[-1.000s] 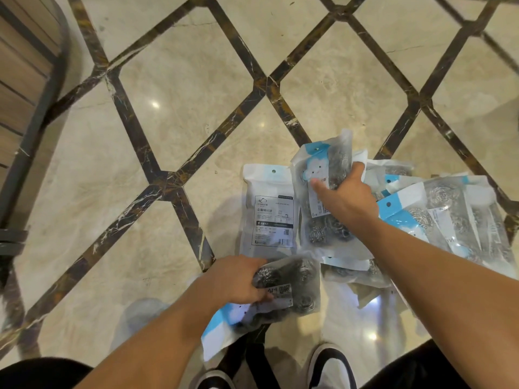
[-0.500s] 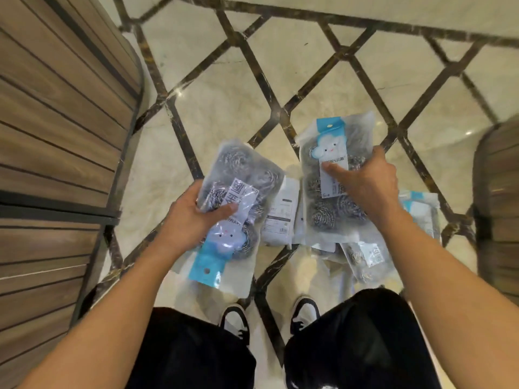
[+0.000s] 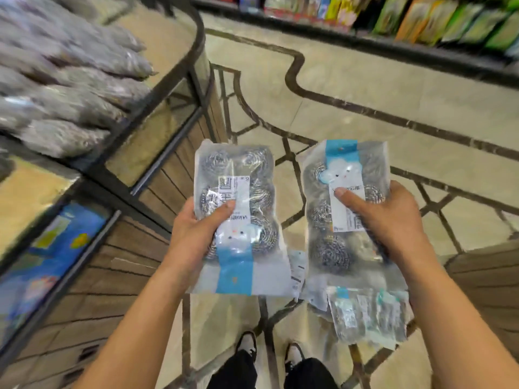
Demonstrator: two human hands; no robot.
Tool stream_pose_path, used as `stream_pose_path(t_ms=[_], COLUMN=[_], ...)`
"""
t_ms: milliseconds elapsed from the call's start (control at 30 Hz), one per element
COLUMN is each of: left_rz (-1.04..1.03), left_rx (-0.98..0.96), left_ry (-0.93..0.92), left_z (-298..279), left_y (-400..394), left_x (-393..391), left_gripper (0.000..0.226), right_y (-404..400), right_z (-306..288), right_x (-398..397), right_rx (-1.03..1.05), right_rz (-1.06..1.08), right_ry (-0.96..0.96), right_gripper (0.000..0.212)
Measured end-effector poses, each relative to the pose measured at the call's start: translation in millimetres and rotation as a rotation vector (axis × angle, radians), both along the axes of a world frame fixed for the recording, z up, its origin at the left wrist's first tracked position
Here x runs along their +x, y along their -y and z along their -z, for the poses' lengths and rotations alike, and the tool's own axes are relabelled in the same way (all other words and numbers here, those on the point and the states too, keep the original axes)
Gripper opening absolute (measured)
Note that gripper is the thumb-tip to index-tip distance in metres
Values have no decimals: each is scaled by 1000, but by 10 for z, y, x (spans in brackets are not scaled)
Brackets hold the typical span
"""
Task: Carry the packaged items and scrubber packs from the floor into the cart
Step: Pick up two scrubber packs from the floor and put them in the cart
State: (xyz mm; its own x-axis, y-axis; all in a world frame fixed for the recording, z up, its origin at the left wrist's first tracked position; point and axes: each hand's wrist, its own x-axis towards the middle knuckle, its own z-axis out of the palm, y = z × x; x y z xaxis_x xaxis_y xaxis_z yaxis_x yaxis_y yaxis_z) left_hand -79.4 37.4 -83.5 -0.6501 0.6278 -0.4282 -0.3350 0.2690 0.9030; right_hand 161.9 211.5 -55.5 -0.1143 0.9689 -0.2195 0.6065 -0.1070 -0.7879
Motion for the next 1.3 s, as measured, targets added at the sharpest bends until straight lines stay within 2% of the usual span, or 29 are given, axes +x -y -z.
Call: stream_pose_path(t_ms=[100,167,300,433,567,633,800,933,1000,1133,1300], left_rz=[-75,-160,-335,-532,-758,-863,-1117,-1301,-1373,-1516,-1674], left_rx=[58,77,83,71,45,32,33,40,45,22,28], left_ry=[-14,-31,-6,-44,-81,-104,-126,-147,-159,-171,-156], left_z=[-546,-850,-1326,-1629,-1846,-1920,-2078,-2103,-2081,-2009,-1980], left_y=[203,389,918,1610,2471,2941,4098,5052,5538,6546,7616], left_x=[-11,20,174,370,614,772,1277,1754,2021,2590,3264], left_gripper=[38,35,36,35,40,44,40,38,35,29,53], right_y=[34,72,241,629,1237,1636,2844,3987,4591,5853,7180], right_z=[-527,-812,-1181,-1431,-1588,-1655,-1811,-1899,-1895,-1838,-1840], right_x=[-172,-309,-589,-910,-1245,-1412,-1672,-1692,-1658,-1487,-1154], right_rx=[36,46,40,45,47,57,46,24,21,15,-48], right_rz=[-76,-154,-343,-556,-774,-884,-1144,-1361,-1450,-1607,-1777], right_ry=[-55,-86,-117,-155,-203,-213,-289,-322,-313,-308,-305], right_gripper=[52,54,74,104,91,92,76,51,52,68,53])
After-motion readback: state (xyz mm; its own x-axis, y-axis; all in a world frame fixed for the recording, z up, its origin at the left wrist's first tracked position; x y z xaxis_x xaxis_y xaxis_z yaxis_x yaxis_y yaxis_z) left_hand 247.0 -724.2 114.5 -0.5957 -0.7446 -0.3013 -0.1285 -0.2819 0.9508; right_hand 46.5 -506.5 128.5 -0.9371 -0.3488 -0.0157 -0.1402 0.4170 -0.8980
